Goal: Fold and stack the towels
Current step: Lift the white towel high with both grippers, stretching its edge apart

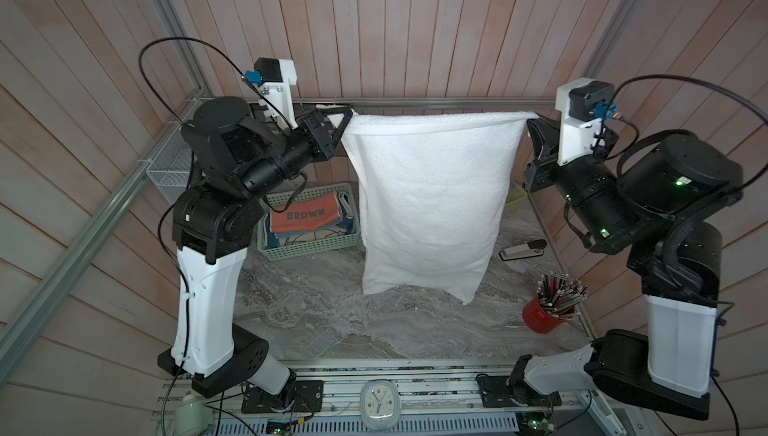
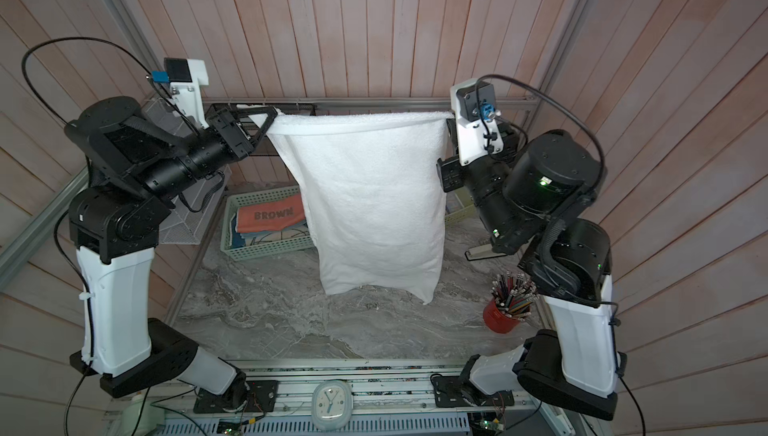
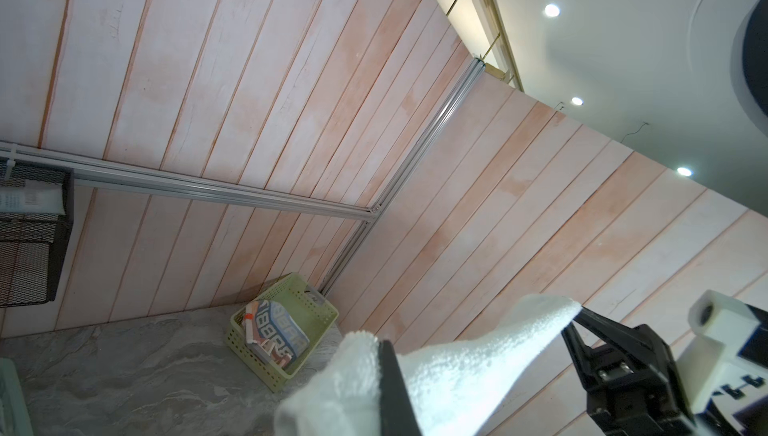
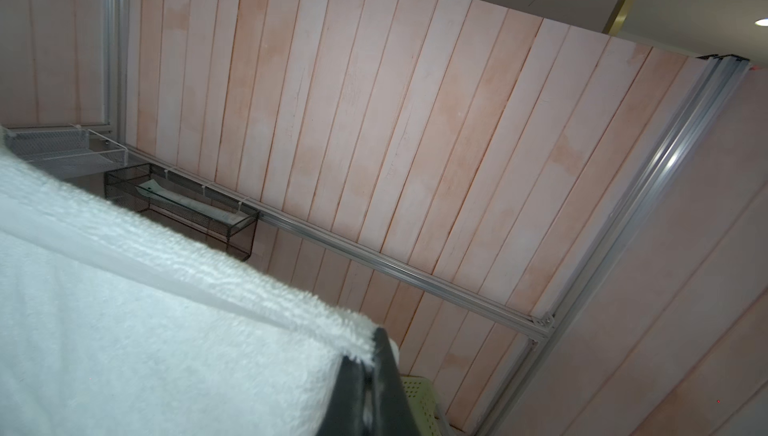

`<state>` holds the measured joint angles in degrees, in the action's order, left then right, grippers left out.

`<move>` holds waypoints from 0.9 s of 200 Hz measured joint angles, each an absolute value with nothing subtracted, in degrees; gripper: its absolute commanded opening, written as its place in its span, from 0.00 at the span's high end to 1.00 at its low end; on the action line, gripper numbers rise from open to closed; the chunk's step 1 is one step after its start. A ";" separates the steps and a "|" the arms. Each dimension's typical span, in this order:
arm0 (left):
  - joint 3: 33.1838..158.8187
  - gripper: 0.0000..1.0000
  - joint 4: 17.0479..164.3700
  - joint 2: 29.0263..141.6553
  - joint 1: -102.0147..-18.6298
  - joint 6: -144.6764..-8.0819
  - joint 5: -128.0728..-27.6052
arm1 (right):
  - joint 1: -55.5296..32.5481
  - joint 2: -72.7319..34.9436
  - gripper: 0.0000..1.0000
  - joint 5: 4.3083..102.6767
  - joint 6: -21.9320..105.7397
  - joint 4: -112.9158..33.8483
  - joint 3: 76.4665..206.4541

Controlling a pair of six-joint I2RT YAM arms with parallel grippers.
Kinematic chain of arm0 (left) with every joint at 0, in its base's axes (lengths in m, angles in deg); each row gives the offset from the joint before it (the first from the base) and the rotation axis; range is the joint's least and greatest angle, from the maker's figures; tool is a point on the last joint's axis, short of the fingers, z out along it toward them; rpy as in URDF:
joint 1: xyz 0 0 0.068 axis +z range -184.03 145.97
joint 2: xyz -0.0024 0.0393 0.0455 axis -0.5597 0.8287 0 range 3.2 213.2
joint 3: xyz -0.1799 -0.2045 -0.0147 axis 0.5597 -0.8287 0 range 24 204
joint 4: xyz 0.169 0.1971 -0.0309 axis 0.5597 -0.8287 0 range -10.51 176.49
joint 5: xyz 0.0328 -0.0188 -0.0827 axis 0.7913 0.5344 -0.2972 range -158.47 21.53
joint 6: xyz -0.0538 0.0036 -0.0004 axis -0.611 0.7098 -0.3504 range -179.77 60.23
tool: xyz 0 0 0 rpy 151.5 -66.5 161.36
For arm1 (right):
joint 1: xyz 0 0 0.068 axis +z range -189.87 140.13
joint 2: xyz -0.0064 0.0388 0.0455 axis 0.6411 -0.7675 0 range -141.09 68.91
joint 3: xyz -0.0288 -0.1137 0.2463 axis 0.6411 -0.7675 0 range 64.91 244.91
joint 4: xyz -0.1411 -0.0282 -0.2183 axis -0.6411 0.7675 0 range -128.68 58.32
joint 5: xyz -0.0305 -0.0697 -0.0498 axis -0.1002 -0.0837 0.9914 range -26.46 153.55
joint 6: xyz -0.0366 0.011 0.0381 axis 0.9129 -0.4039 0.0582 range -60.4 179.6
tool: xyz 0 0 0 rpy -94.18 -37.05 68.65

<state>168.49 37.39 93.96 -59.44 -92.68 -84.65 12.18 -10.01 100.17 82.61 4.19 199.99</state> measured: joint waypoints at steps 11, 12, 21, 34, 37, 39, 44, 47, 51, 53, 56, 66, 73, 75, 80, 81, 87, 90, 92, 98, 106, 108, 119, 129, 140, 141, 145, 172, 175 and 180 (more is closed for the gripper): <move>168.49 1.00 37.34 95.34 -59.27 -91.24 -83.73 | 10.39 -11.10 1.00 100.78 83.46 3.82 199.23; 168.49 1.00 37.37 95.49 -59.24 -91.08 -83.63 | 10.19 -11.17 1.00 100.76 83.50 3.80 199.23; 168.49 1.00 37.43 96.58 -59.11 -89.90 -82.93 | 7.17 -12.43 1.00 100.17 83.66 3.66 199.21; 168.44 1.00 37.80 98.24 -58.94 -87.78 -82.36 | 1.25 -14.49 1.00 96.91 82.74 3.56 198.77; 168.33 1.00 37.98 98.57 -58.94 -87.17 -82.20 | -0.08 -14.93 1.00 95.84 82.26 3.62 198.62; 168.20 1.00 38.13 98.79 -58.94 -86.82 -82.05 | -1.04 -15.21 1.00 95.16 82.15 3.60 198.49; 167.85 1.00 38.44 99.38 -58.94 -85.71 -81.79 | -3.01 -15.93 1.00 93.59 81.56 3.62 198.11; 167.63 1.00 38.63 99.58 -58.96 -85.25 -81.64 | -4.41 -16.39 1.00 92.43 81.27 3.64 197.83; 167.20 1.00 38.96 100.01 -58.96 -84.24 -81.44 | -5.96 -16.98 1.00 90.99 80.60 3.71 197.55; 166.98 1.00 39.14 100.17 -58.96 -83.89 -81.40 | -6.73 -17.26 1.00 90.22 80.51 3.73 197.44; 166.69 1.00 39.38 100.41 -58.96 -83.24 -81.20 | -7.69 -17.66 1.00 89.33 80.03 3.75 197.26; 165.67 1.00 40.25 101.32 -58.96 -81.14 -80.52 | -11.08 -19.21 1.00 85.33 78.72 3.90 197.00; 165.25 1.00 40.80 102.07 -58.94 -79.76 -80.06 | -13.15 -20.21 1.00 82.66 77.76 3.97 197.00; 165.19 1.00 40.95 102.29 -58.96 -79.39 -79.93 | -13.66 -20.48 1.00 81.98 77.45 3.97 197.00; 165.12 1.00 41.28 103.01 -58.94 -78.47 -79.74 | -14.86 -21.11 1.00 80.30 76.88 4.08 197.00; 165.12 1.00 41.30 103.07 -58.94 -78.36 -79.74 | -15.01 -21.20 1.00 80.10 76.82 4.06 197.00; 165.12 1.00 41.56 103.88 -58.94 -77.33 -79.52 | -16.26 -21.94 1.00 78.31 76.12 4.28 197.09; 165.14 1.00 41.63 104.19 -58.94 -76.88 -79.41 | -16.76 -22.31 1.00 77.44 75.81 4.36 197.15; 165.14 1.00 41.69 104.41 -58.94 -76.57 -79.30 | -16.96 -22.49 1.00 77.15 75.72 4.45 197.22; 165.16 1.00 41.76 105.04 -58.92 -75.54 -79.08 | -17.57 -23.12 1.00 76.04 75.35 4.69 197.55; 165.19 1.00 41.78 105.57 -58.81 -74.30 -78.99 | -18.01 -23.62 1.00 74.88 74.94 4.82 197.90; 165.19 1.00 41.78 105.67 -58.79 -74.01 -78.99 | -18.07 -23.73 1.00 74.64 74.78 4.87 197.98; 164.68 1.00 42.35 105.70 -58.57 -72.24 -79.04 | -18.22 -23.69 1.00 73.44 74.52 4.65 198.01; 162.76 1.00 43.86 104.52 -58.46 -70.95 -79.08 | -18.20 -22.95 1.00 72.45 74.43 3.77 197.66; 158.74 1.00 46.65 102.00 -58.59 -69.75 -79.12 | -17.79 -20.65 1.00 71.77 74.56 1.26 194.97; 158.19 1.00 46.94 101.63 -58.61 -69.64 -79.19 | -17.77 -20.48 1.00 71.73 74.59 1.13 194.77; 156.60 1.00 47.84 100.45 -58.74 -69.23 -79.19 | -17.37 -19.03 1.00 71.71 74.67 0.08 193.13; 145.03 1.00 55.18 90.72 -60.69 -66.43 -79.25 | -13.59 -9.22 1.00 71.84 76.33 -5.65 184.26; 144.07 1.00 55.92 89.74 -60.95 -66.17 -79.32 | -13.13 -8.37 1.00 71.86 76.42 -6.15 183.75; 142.32 1.00 57.50 87.86 -61.56 -65.58 -79.32 | -12.32 -6.90 1.00 72.01 76.86 -6.98 183.14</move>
